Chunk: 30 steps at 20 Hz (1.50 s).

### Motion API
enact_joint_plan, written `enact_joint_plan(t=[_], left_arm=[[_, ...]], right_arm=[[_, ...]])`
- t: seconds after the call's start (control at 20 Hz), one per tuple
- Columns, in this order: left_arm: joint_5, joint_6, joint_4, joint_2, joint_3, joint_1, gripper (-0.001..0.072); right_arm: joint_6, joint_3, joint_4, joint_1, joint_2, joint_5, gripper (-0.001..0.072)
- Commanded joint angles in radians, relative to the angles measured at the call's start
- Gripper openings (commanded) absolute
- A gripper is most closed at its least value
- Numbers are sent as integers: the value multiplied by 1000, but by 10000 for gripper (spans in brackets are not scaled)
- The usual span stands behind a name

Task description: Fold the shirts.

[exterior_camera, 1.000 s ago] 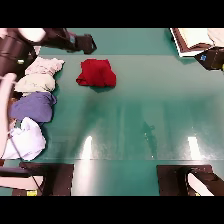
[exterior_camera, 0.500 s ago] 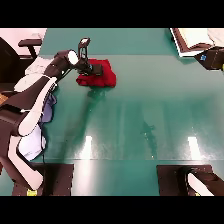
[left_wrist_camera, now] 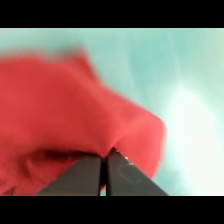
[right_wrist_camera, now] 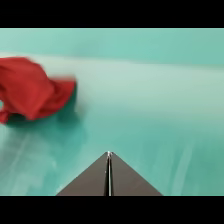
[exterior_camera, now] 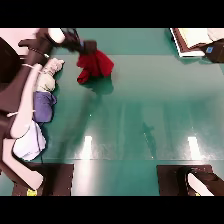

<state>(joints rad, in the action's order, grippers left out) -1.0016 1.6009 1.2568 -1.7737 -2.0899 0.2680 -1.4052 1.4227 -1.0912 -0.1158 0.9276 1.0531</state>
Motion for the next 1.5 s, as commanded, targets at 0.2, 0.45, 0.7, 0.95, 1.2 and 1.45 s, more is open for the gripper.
enact_joint_plan(t=[0.2,0.45,0.7,0.95,1.2,1.45], left_arm=[[-74,-117,31,458,3,21,19],[-185,-117,121,510,132,274,19],[-159,-163,47,366,259,528,398],[-155,-126,50,323,262,451,562],[-353,-105,75,440,341,102,365],[-243,-108,8,505,722,-116,426]], right_arm=[[0,187,-10,0,0,1,17],[0,198,-6,0,-1,32,17],[0,198,-6,0,-1,70,17],[0,198,-6,0,-3,108,17],[0,198,-6,0,-3,109,17],[0,198,-6,0,-3,109,18]])
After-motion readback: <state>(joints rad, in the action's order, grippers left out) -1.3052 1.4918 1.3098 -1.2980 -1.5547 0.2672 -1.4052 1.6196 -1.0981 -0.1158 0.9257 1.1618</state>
